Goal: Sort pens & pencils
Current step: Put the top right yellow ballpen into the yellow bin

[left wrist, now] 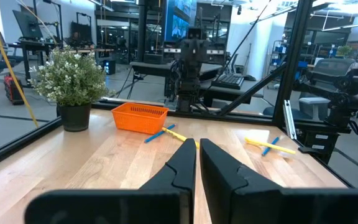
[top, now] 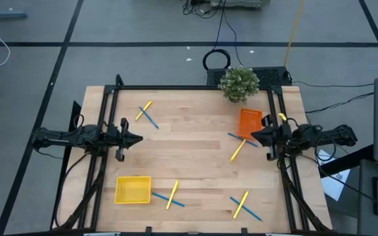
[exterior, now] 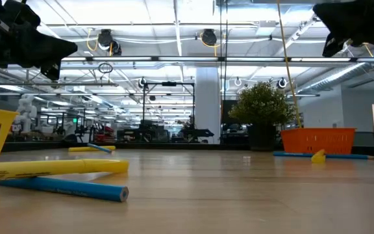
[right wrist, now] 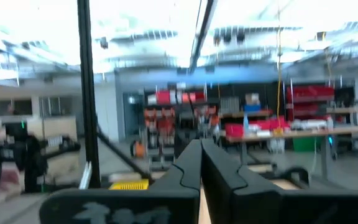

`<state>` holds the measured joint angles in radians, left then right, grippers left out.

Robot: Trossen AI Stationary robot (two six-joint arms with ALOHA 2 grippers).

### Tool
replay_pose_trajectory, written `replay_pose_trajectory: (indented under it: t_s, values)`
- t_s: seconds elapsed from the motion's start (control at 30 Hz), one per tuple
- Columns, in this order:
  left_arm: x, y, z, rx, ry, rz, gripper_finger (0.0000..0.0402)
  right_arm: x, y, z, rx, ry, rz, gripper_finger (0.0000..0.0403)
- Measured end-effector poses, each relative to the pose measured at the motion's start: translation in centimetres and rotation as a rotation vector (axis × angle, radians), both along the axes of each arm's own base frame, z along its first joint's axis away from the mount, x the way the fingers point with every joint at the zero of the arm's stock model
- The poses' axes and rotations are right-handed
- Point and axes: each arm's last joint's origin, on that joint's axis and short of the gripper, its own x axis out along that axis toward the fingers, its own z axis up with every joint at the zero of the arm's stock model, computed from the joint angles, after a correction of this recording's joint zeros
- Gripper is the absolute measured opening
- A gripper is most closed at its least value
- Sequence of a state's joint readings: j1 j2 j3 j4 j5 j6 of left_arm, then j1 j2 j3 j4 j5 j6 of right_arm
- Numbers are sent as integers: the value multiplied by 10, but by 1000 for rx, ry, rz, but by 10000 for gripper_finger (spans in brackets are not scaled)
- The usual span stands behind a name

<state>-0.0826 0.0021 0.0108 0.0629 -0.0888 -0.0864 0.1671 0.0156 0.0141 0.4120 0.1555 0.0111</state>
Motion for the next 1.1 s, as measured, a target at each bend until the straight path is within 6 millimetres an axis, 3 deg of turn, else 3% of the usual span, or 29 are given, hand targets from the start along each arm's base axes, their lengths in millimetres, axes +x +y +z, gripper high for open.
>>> replay_pose_trajectory:
  t_s: [0.27,0.43,0.73,0.97,1.1]
  values:
    - [0,0,0,0,0,0,26,2,0,10,-31,-93,-19,0]
    - [0,0,0,0,0,0,26,16,3,-1,-66,66,-17,0]
    - [0,1,2,-34,-22,42,26,33,6,11,-142,157,-38,0]
    - [-6,2,32,-52,-319,34,26,33,6,14,-118,129,-36,0]
    - [-6,1,51,-28,-324,26,12,33,6,15,-116,118,-37,0]
